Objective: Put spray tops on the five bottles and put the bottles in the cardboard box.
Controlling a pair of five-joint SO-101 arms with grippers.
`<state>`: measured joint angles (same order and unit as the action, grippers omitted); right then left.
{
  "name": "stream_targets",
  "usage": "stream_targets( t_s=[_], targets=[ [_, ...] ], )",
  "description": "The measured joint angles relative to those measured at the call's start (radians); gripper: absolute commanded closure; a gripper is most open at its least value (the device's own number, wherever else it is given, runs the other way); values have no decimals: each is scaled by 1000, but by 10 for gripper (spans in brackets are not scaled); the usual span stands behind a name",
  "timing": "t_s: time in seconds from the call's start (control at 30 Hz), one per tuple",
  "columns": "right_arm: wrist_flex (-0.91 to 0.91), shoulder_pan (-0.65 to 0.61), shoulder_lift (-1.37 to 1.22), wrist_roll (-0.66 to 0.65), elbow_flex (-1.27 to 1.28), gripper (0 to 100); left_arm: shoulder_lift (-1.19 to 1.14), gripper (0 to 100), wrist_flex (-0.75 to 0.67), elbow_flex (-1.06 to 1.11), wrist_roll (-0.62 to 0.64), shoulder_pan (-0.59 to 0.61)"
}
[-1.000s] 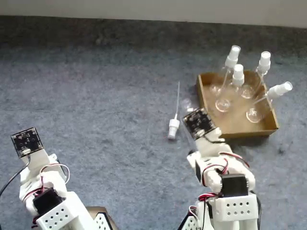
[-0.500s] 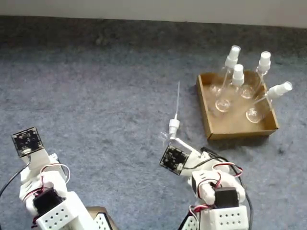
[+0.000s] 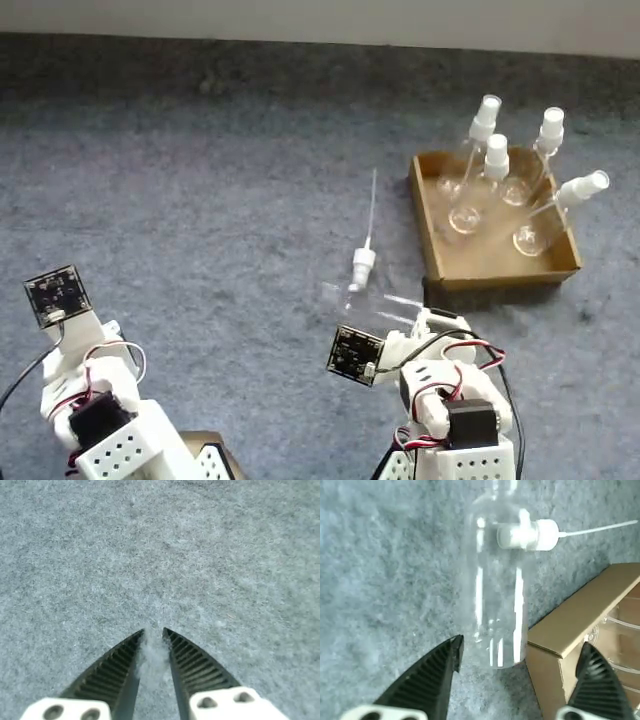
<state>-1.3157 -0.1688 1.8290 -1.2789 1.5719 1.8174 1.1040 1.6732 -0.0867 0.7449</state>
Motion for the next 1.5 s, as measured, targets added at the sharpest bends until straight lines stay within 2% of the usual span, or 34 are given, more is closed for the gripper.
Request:
stream_targets(
  t_s=[0.27, 0.4, 0.5, 0.77, 1.17, 1.37, 1.5],
  targets=[
    [-5, 3, 0, 18, -8, 693, 0, 992, 0, 0, 0, 0],
    [-25, 3, 0, 132, -80, 693, 0, 992, 0, 0, 0, 0],
    [-107, 2, 6, 201, -175, 693, 0, 992, 0, 0, 0, 0],
    [-124, 3, 0, 417, -252, 693, 0, 992, 0, 0, 0, 0],
    [-147, 3, 2, 473, -319, 693, 0, 992, 3, 0, 0, 0],
    [-123, 3, 2, 671, -319, 693, 0, 992, 3, 0, 0, 0],
    [-123, 3, 2, 753, -319, 694, 0, 992, 3, 0, 0, 0]
  ],
)
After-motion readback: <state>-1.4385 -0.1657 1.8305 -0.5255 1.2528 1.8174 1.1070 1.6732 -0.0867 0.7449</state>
